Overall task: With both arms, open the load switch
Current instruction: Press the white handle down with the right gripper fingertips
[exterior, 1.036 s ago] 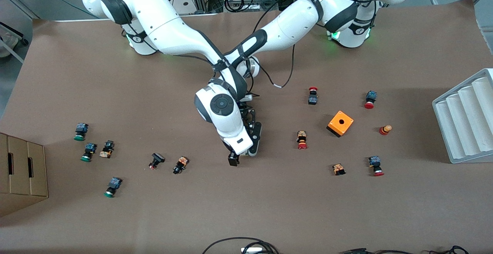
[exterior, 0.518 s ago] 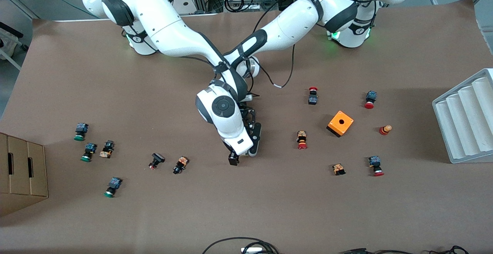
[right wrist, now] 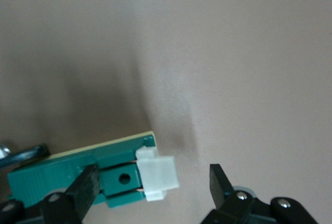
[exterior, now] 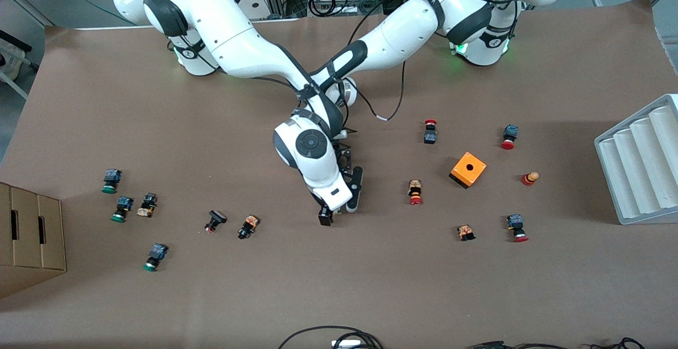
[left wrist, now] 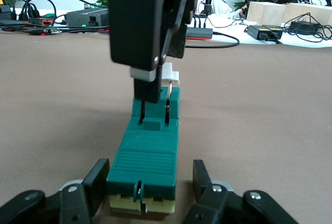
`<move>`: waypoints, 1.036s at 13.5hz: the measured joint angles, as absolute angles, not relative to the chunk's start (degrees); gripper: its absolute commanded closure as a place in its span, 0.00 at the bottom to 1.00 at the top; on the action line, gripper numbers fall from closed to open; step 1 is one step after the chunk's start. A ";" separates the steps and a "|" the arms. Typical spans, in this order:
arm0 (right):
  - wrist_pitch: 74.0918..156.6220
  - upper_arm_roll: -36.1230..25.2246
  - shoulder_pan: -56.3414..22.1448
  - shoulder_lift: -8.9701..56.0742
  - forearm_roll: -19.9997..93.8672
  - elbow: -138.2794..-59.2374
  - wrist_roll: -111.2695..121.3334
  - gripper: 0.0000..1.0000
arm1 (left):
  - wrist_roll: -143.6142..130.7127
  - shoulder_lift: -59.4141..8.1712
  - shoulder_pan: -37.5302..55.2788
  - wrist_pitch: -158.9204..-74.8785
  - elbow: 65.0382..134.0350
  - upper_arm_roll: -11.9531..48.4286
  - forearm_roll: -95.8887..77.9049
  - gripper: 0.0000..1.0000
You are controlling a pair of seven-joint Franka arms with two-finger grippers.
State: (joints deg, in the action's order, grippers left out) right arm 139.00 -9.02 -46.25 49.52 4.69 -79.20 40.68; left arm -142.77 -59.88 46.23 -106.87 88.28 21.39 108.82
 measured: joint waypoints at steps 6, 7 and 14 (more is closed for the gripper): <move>139.04 -9.03 -46.62 49.64 4.69 -79.06 40.68 0.11 | -142.77 -59.88 46.23 -106.87 88.28 21.39 108.82 0.27; 139.04 -9.03 -46.62 49.64 4.69 -79.05 40.69 0.11 | -142.77 -59.88 46.23 -106.87 88.28 21.39 108.82 0.27; 139.04 -9.03 -46.62 49.72 4.69 -79.04 40.69 0.17 | -142.77 -59.88 46.23 -106.87 88.27 21.39 108.81 0.27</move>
State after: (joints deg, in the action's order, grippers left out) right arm 139.04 -9.03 -46.62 49.72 4.69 -79.04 40.69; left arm -142.77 -59.88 46.23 -106.87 88.27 21.39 108.81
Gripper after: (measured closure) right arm 0.137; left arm 0.269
